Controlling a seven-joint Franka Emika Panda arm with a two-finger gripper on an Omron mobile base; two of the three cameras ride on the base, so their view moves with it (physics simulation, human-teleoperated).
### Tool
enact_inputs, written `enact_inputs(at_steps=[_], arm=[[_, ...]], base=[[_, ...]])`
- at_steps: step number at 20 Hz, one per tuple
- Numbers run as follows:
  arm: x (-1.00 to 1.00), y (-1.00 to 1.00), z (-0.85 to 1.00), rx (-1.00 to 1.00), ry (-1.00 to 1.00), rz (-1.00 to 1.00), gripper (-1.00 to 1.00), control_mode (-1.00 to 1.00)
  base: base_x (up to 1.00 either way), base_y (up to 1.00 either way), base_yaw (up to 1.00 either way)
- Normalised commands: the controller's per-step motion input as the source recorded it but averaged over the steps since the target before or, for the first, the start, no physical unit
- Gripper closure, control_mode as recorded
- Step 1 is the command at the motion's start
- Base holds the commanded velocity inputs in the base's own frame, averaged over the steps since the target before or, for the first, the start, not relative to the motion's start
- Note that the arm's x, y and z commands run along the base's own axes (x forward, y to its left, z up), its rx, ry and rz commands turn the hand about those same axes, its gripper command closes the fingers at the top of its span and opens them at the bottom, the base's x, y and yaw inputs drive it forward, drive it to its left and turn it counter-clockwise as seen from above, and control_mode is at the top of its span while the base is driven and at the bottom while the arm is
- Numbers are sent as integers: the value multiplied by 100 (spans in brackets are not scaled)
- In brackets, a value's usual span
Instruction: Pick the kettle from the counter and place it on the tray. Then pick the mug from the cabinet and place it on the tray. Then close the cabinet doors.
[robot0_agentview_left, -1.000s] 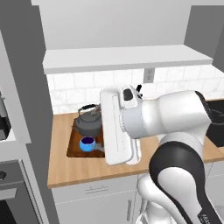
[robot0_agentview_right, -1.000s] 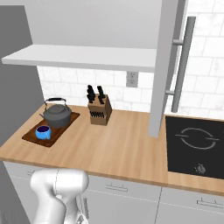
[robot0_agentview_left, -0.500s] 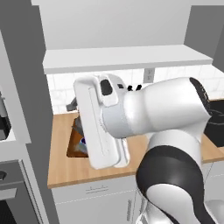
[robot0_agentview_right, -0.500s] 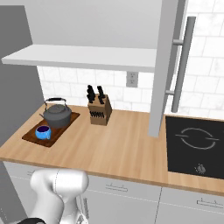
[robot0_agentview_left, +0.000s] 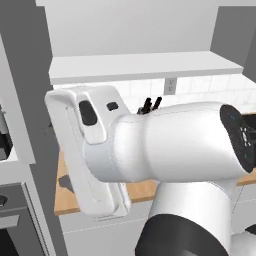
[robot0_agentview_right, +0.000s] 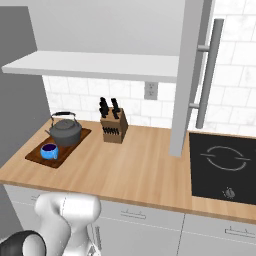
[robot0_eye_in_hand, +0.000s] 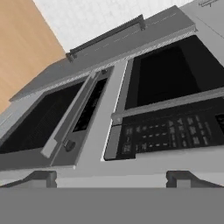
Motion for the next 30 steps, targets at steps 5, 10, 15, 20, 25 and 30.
enact_inputs(at_steps=[5,10,15,20,25,30], arm=[[-6,68,13,-10,-3,-1,-100,-100],[0,74,2,-10,-4,0,-100,-100],[26,61,0,-11,-10,-4,-100,-100],[52,45,-1,-10,-5,-10,-100,-100],[58,24,-13,-7,0,-12,-100,-100],[54,-2,-23,-2,0,-11,-100,-100]], base=[[0,0,0],[0,0,0],[0,0,0],[0,0,0],[0,0,0],[0,0,0]])
